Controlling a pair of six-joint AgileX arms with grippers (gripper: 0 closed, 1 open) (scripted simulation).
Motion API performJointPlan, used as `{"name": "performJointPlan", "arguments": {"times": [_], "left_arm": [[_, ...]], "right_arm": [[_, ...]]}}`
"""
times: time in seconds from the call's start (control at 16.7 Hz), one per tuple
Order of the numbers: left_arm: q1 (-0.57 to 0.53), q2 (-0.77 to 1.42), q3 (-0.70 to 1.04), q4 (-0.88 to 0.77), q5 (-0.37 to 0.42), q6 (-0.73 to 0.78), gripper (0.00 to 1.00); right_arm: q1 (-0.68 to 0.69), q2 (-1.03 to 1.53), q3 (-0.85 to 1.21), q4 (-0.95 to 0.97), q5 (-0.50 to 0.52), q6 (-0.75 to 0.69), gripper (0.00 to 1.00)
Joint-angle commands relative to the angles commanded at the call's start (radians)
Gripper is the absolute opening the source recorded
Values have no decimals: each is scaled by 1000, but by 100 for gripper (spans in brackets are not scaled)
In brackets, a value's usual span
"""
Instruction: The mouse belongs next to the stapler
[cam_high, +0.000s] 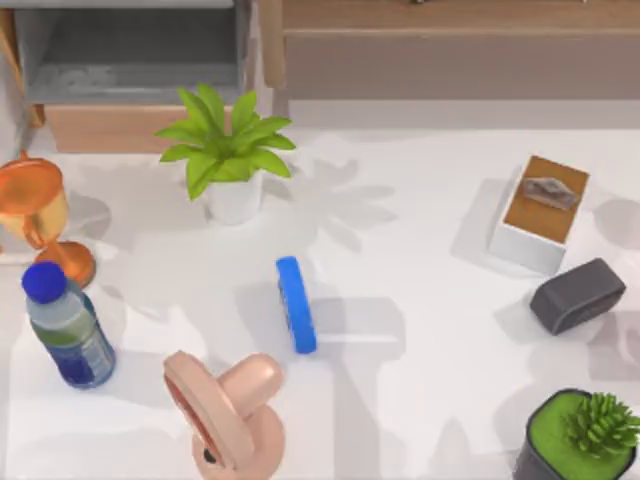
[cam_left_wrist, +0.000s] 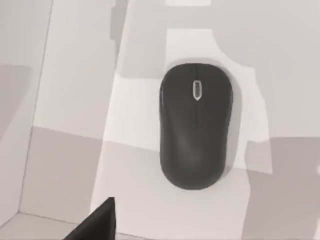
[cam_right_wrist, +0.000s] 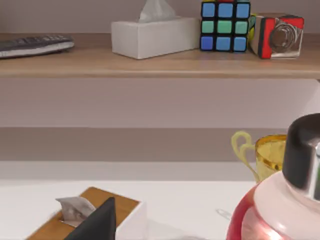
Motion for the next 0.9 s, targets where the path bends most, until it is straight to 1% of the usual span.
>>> {"name": "performJointPlan", "arguments": {"times": [0.18, 0.36, 0.48, 0.9], "left_arm": [[25, 204, 198, -105, 2, 12, 100], [26, 319, 311, -167, 6, 21, 100], [20, 347, 339, -183, 8, 24, 100], [25, 347, 320, -165, 9, 28, 100]], "right_arm": [[0, 0, 0, 0, 0, 0, 100], [0, 0, 0, 0, 0, 0, 100], [0, 0, 0, 0, 0, 0, 100], [0, 0, 0, 0, 0, 0, 100]]}}
